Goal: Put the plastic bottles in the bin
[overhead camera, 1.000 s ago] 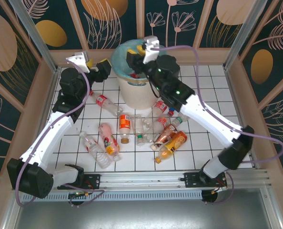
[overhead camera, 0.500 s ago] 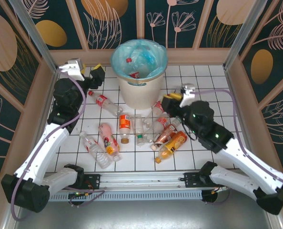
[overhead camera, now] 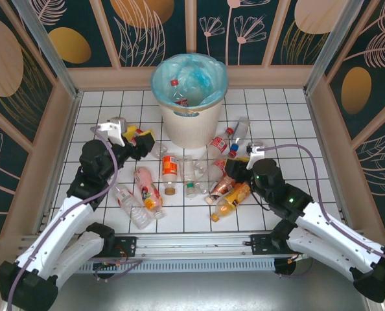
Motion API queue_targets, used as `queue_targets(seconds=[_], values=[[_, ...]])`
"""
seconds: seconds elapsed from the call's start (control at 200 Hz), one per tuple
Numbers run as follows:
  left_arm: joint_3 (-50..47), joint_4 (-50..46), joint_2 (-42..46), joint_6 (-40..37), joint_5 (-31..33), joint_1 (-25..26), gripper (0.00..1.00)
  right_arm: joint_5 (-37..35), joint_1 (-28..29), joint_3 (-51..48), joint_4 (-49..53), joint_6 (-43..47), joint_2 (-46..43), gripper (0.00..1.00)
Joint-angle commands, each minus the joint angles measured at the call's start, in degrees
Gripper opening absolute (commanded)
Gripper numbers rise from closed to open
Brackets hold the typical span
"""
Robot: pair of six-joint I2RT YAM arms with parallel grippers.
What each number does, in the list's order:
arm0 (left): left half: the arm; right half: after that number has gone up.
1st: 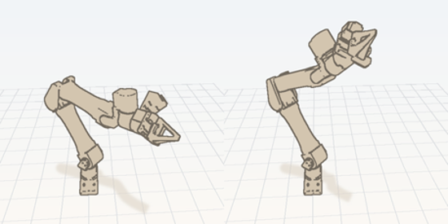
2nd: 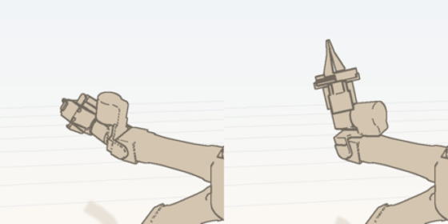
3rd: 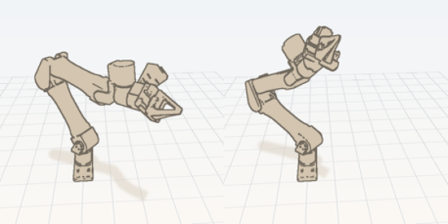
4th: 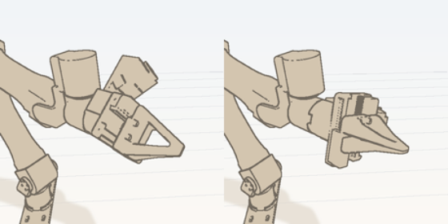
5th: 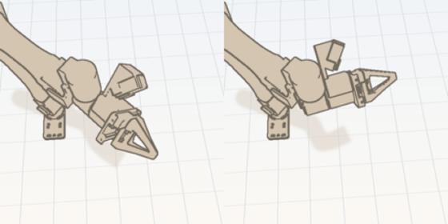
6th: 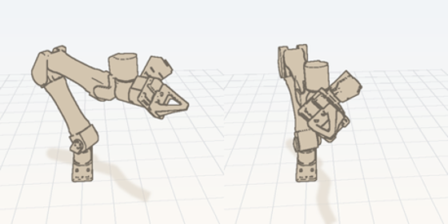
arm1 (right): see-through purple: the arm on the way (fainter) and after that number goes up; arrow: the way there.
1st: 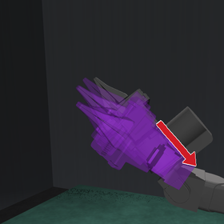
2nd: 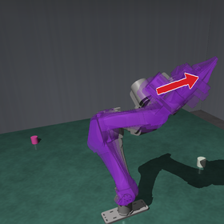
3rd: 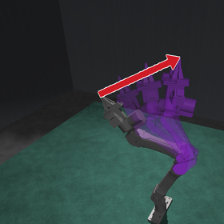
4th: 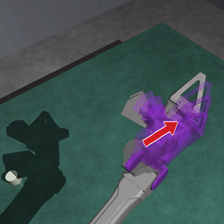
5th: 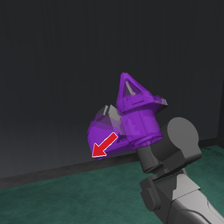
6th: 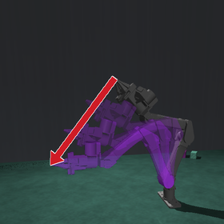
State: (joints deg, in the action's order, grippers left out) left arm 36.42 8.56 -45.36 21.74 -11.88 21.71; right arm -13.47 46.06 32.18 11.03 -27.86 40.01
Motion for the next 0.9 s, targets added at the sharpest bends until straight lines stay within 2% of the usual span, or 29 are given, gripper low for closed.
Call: queue_targets(seconds=[0.0, 0.055, 0.185, 0.33, 0.405, 0.711, 0.816, 0.891], values=[[-1.9, -5.7, 3.5, -0.6, -3.6, 0.2, 0.78, -2.0, -1.9, -0.5, -0.5, -1.5, 2.0, 0.44], [-2.8, -8.0, 4.5, -1.4, -4.7, 0.2, 0.78, -0.5, -3.9, -0.8, -1.3, -1.5, 3.1, 0.44], [-4.0, -11.6, 5.0, -2.9, -7.9, 0.3, 0.77, 8.2, -9.4, -1.6, -4.0, -1.4, 6.1, 0.43], [-4.7, -14.3, 4.3, -2.9, -11.9, 0.8, 0.75, 12.3, -13.0, -0.8, -4.1, -1.8, 8.9, 0.41], [-4.8, -16.2, 4.4, -2.7, -11.9, 1.4, 0.75, 15.1, -13.1, -0.4, -4.4, -1.1, 10.3, 0.4], [-5.5, -18.1, 4.4, 2.0, -12.7, 4.5, 0.71, 15.4, -14.4, 0.6, -3.8, -0.5, 14.0, 0.41], [-5.3, -17.0, 3.4, 3.6, -10.8, 7.2, 0.66, 18.3, -20.4, -0.8, -5.7, -0.9, 15.1, 0.38], [-3.3, -17.3, 1.8, 4.6, -7.4, 11.2, 0.65, 21.0, -23.4, -1.0, -6.6, -1.4, 16.3, 0.38]])
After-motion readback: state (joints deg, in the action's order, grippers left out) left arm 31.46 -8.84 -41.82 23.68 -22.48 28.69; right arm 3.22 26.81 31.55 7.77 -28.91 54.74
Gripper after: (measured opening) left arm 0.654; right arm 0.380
